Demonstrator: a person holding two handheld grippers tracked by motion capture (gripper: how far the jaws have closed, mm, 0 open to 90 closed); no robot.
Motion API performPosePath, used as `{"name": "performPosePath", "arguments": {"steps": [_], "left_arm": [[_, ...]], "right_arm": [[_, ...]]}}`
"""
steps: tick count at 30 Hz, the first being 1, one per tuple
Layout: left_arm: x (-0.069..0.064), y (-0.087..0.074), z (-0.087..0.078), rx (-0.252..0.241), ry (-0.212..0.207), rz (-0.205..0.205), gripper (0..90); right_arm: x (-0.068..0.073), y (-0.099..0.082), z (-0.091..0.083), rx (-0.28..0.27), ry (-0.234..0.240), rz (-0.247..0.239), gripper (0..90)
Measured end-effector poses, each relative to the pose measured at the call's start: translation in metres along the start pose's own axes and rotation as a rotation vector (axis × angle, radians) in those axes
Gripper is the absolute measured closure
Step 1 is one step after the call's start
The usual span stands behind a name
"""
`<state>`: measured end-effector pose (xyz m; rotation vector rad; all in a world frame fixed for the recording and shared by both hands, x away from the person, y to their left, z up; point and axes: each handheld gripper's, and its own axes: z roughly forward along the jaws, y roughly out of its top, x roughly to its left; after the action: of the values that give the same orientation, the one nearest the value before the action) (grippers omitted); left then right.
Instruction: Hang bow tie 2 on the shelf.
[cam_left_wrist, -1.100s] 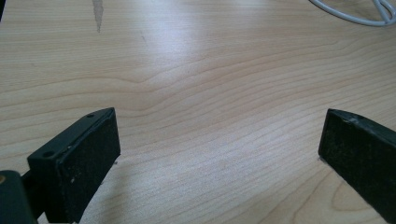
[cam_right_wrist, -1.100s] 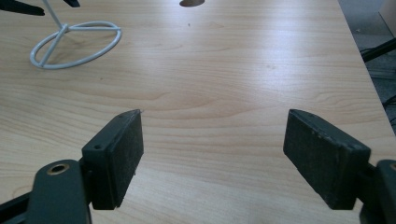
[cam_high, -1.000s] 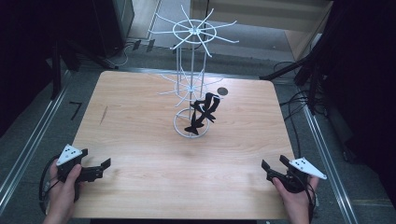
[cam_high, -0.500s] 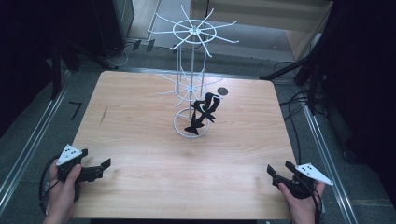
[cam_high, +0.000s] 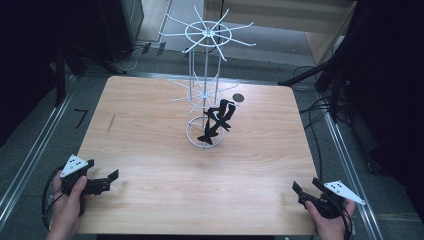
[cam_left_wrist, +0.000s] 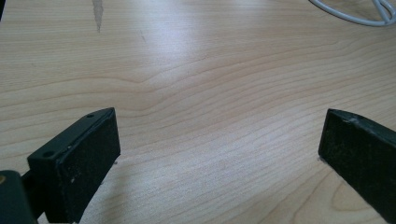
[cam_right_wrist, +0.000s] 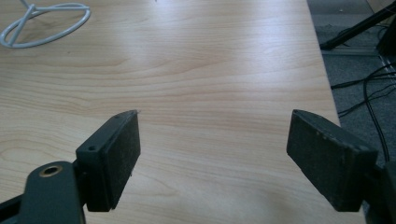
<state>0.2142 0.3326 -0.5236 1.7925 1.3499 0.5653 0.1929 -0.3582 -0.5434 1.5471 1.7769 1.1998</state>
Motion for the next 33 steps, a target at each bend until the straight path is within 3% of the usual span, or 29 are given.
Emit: {"name": "performPosePath", "arguments": {"steps": [8,19,28,33], "left_arm": [[0.0,0.0,0.0,0.0,0.0,-0.001,0.0],[0.0,0.0,0.0,-0.001,-0.001,-0.004,0.0],[0.0,0.0,0.0,0.001,0.0,-0.002,0.0],[0.0,0.0,0.0,0.003,-0.001,0.0,0.0]], "right_arm": [[-0.009,-0.006,-0.007,0.002,-0.032,0.007,12.4],[-0.016,-0.011,-0.008,0.009,-0.028,0.01,12.2],[-0.024,-0.015,-0.017,-0.019,-0.03,0.039,12.8],[-0.023,-0.015,-0.016,-0.011,-0.027,0.028,12.9]]}}
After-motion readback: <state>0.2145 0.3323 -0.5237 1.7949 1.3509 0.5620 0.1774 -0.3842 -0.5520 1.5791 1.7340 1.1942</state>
